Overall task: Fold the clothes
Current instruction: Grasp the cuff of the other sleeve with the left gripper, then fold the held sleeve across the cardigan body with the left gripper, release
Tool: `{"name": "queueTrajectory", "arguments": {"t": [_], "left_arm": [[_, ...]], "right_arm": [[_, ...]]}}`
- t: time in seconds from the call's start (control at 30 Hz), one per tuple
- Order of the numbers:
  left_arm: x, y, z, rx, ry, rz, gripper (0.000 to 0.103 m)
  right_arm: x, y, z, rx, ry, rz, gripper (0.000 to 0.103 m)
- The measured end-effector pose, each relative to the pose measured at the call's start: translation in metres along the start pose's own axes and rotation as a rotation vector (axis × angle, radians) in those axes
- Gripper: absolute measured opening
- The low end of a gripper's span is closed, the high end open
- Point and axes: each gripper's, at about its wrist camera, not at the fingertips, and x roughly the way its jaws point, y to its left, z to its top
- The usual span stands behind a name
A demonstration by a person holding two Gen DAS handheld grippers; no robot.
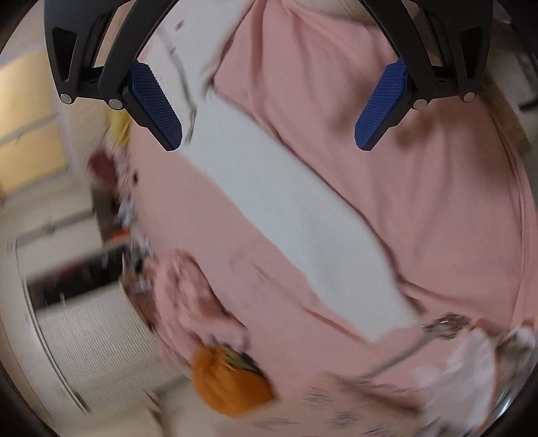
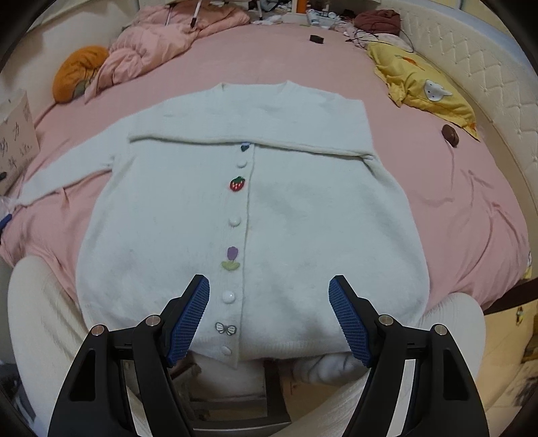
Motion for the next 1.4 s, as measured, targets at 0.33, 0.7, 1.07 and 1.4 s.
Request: {"name": "queueTrajectory", "arguments": {"t": [0.33,0.7,1.07,1.4], "left_arm": [[0.070,0.070,0.057,-0.194,-0.034,-0.065,0.103],[0.105,0.059,0.096,-0.081,-0.067,-0.047,0.061],[0.091,0.032,0.099,-0.090,-0.101,-0.019,0.008],[0.129,-0.174,0.060,0.331,-0.015,0.034,0.008]], "right_arm": [[0.014,0.031,0.011,-0.095,0.049,-0.075,0.074],[0.022,0.059,0.021,-0.159,0.074,-0.077,0.074],[0.026,0.046,0.023,-0.082,0.073,-0.007,0.074],[0.031,0.008,0.020,0.009,0.013,0.052,0.074]]}}
